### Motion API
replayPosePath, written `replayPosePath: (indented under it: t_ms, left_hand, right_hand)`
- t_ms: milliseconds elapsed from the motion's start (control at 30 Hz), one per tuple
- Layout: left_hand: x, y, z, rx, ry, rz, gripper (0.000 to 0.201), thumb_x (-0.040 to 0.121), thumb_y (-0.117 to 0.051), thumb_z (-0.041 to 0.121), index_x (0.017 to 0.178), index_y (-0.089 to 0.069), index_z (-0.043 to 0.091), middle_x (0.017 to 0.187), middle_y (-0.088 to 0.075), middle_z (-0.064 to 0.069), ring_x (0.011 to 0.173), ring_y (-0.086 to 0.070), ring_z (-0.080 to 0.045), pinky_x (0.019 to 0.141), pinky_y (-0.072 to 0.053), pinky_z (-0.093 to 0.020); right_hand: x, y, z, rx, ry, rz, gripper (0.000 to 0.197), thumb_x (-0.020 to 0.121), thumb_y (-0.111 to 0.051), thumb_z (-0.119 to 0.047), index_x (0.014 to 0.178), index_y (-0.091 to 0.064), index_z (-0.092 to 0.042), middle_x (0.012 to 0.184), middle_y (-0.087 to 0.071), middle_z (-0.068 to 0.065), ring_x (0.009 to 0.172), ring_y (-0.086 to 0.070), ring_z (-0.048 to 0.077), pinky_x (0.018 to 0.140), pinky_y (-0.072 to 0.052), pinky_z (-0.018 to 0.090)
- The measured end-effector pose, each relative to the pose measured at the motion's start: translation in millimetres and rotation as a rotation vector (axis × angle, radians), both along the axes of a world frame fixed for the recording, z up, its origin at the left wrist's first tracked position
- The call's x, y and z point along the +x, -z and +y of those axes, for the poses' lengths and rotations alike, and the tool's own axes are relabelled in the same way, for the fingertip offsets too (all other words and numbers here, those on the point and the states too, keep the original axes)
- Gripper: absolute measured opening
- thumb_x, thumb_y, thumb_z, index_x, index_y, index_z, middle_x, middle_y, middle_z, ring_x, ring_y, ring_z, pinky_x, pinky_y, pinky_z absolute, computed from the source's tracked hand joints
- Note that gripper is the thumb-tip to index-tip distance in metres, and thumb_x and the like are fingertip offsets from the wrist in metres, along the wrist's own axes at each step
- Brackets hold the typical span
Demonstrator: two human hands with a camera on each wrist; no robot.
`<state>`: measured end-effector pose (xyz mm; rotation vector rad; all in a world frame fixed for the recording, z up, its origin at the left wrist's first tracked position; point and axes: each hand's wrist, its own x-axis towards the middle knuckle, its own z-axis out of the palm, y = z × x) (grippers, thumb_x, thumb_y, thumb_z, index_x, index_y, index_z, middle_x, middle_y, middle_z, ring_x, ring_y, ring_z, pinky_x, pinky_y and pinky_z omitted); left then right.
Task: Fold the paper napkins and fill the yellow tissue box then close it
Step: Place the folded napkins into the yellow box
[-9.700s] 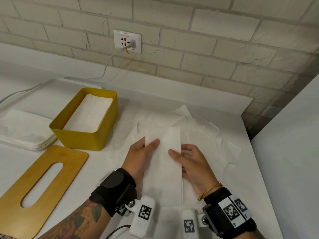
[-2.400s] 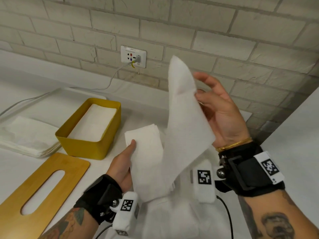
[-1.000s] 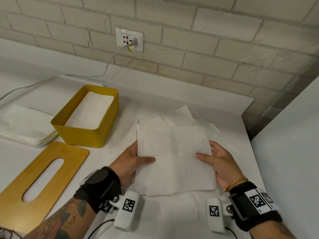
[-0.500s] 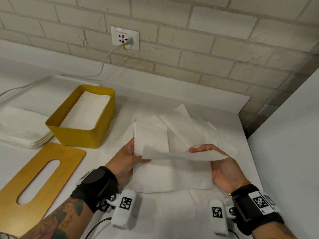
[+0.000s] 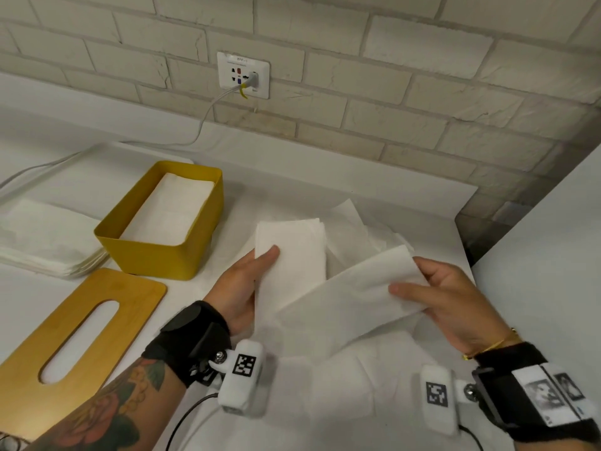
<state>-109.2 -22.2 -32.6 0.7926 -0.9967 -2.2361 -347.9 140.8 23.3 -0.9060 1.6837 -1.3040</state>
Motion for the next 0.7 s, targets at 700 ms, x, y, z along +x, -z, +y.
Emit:
replayPosePath:
  t_ms: [700]
  left_hand:
    - [-18,-29,16,-0.073,0.014,-0.001,0.054,0.104,-0.037,0.052,0.134,-0.063,0.014,0.126,-0.071,-0.010,0.118,-0.068,-0.026,0.108,-0.047,-0.044]
  right_hand:
    - [50,-7,-83,-0.066,0.014,0.108,0.043,0.066,-0.088,-0.031,0.105,-0.070,-0.038,0.112,-0.074,0.007,0.105,-0.070,0.031,0.091,-0.059,0.048]
